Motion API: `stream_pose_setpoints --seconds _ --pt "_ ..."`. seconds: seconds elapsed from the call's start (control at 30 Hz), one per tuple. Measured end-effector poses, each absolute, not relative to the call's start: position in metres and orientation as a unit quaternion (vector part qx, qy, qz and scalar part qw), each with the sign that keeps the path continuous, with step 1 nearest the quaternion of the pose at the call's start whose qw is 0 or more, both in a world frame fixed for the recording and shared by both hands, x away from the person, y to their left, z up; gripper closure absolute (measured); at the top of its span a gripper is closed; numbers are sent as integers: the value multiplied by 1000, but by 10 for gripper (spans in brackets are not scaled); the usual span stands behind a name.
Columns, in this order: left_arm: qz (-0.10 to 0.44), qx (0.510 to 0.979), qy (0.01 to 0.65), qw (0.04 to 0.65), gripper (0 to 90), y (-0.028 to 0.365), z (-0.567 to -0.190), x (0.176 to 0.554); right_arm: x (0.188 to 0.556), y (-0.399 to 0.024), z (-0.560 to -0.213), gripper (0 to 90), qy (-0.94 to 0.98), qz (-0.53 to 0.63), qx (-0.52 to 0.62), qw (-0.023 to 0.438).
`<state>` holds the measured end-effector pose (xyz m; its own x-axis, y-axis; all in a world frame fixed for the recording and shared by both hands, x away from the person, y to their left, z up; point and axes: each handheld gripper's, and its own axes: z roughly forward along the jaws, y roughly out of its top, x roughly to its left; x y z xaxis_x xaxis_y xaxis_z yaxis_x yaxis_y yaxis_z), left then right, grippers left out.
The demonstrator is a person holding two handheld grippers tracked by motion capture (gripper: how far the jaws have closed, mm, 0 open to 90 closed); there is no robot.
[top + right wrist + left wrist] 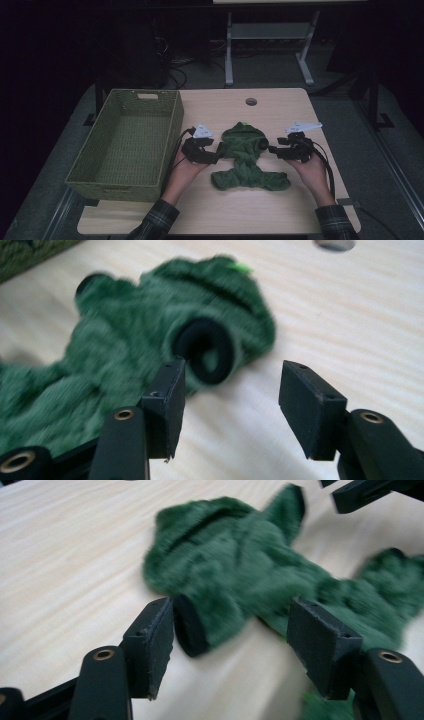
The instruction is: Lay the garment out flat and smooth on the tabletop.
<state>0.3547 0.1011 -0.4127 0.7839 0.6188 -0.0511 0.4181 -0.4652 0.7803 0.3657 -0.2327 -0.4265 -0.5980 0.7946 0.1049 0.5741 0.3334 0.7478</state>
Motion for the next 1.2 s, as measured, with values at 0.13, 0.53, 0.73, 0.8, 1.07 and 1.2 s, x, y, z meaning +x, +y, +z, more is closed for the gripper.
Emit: stream_pose_setpoints --seconds 0.13,0.53,0.73,0.8,1.07,1.2 --pt "119 852 293 417 311 103 -415 337 351 -230 -424 433 809 391 415 142" --pt "104 872 270 395 211 115 -447 273 310 -206 -417 460 820 416 367 138" --pt "95 879 268 384 148 121 -462 265 303 -183 -424 471 834 411 347 124" --pt "100 879 265 384 138 122 -467 263 302 -176 -425 476 837 412 340 119" --pt "108 887 255 370 128 126 -474 262 295 -145 -426 525 849 419 308 99" --pt "104 887 247 375 127 129 -477 261 292 -130 -426 551 854 422 292 88"
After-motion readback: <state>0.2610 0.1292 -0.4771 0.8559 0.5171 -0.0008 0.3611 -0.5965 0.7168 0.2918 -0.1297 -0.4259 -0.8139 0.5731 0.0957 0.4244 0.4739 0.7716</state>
